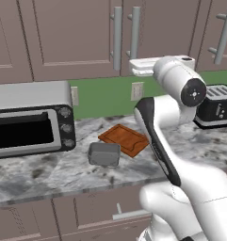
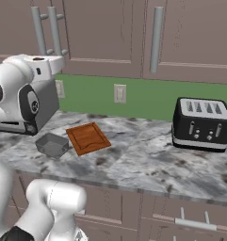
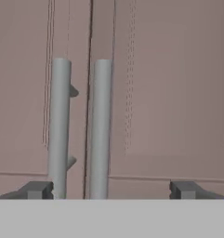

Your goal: Pick the pan from the cabinet and place it on the stove. Then turn on the stove burner for the pan.

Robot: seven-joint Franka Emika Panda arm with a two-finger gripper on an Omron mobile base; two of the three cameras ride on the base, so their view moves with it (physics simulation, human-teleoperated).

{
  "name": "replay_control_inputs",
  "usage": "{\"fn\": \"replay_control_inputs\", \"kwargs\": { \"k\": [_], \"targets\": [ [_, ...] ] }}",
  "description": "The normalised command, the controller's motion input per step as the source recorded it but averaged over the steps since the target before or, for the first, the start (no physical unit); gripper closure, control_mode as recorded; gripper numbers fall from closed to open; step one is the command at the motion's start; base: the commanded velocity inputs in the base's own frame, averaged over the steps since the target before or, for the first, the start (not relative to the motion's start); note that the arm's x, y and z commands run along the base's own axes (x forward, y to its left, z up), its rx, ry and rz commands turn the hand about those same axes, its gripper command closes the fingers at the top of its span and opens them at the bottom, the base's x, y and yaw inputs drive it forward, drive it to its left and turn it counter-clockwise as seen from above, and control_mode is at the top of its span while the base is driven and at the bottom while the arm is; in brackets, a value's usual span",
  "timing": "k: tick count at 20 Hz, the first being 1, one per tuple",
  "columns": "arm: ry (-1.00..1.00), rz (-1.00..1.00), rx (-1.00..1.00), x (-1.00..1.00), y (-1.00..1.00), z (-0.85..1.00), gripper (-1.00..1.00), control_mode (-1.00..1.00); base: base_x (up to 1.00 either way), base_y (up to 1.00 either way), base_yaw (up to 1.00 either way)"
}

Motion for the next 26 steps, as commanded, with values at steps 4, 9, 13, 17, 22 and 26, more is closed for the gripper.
{"fn": "replay_control_inputs", "kwargs": {
  "k": [4,9,13,17,22,26],
  "targets": [
    [-0.09,0.0,0.0,0.46,0.05,0.0,-1.0,-1.0,0.0,0.0,0.0],
    [-0.06,0.0,0.0,0.47,0.04,0.02,-1.0,-1.0,0.0,0.0,0.0],
    [-0.04,0.0,0.0,0.37,0.05,0.03,-1.0,-1.0,0.0,0.0,0.0],
    [-0.05,0.0,0.0,0.37,0.02,0.02,-1.0,-1.0,0.0,0.0,0.0],
    [-0.02,0.0,0.0,0.35,0.08,0.0,-1.0,-1.0,0.0,0.0,0.0],
    [-0.01,0.0,0.0,0.33,0.14,0.0,-1.0,-1.0,0.0,0.0,0.0]
  ]
}}
